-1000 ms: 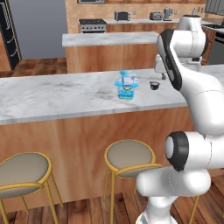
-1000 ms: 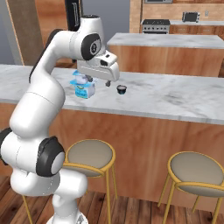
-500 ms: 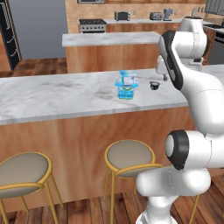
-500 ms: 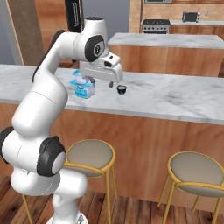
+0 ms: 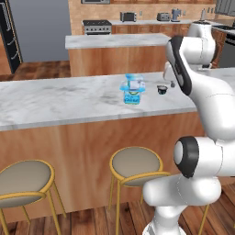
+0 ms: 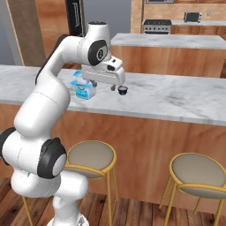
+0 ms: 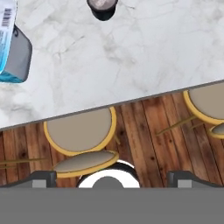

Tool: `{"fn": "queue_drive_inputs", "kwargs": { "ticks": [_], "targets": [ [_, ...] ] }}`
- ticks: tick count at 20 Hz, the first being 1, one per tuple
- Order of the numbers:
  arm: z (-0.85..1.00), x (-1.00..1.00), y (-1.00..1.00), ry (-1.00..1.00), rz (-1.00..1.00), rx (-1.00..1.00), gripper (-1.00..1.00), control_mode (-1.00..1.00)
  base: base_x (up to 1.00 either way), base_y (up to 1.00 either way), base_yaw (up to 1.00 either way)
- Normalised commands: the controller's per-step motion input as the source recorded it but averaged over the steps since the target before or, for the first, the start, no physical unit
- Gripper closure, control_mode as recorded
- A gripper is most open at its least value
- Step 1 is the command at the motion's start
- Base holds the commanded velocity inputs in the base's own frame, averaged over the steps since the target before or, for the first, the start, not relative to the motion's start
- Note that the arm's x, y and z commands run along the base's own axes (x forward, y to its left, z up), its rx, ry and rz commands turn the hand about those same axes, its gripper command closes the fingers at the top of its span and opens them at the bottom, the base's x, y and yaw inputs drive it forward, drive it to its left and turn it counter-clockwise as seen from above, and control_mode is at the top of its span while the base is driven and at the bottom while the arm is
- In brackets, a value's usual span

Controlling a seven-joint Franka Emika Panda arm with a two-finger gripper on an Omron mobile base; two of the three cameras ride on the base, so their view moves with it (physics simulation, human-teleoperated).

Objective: Stack the yogurt containers by placing the smaller containers on top of the larger containers.

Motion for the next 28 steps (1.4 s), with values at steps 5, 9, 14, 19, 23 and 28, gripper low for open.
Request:
{"fn": "queue_drive_inputs", "kwargs": {
  "ticks": [5,9,14,19,23,28],
  "targets": [
    [-0.14,0.20,0.00,0.00,0.03,0.00,-1.00,-1.00,0.00,0.00,0.00],
    [-0.11,0.18,-0.01,0.00,0.02,0.00,-1.00,-1.00,0.00,0.00,0.00],
    [-0.12,0.20,-0.02,-0.01,0.02,0.00,-1.00,-1.00,0.00,0.00,0.00],
    [-0.08,0.20,-0.05,-0.01,0.02,0.00,-1.00,-1.00,0.00,0.00,0.00],
    [-0.10,0.14,-0.12,0.00,0.01,0.00,-1.00,-1.00,0.00,0.00,0.00],
    [-0.08,0.12,-0.11,0.00,0.01,0.00,-1.00,-1.00,0.00,0.00,0.00]
  ]
}}
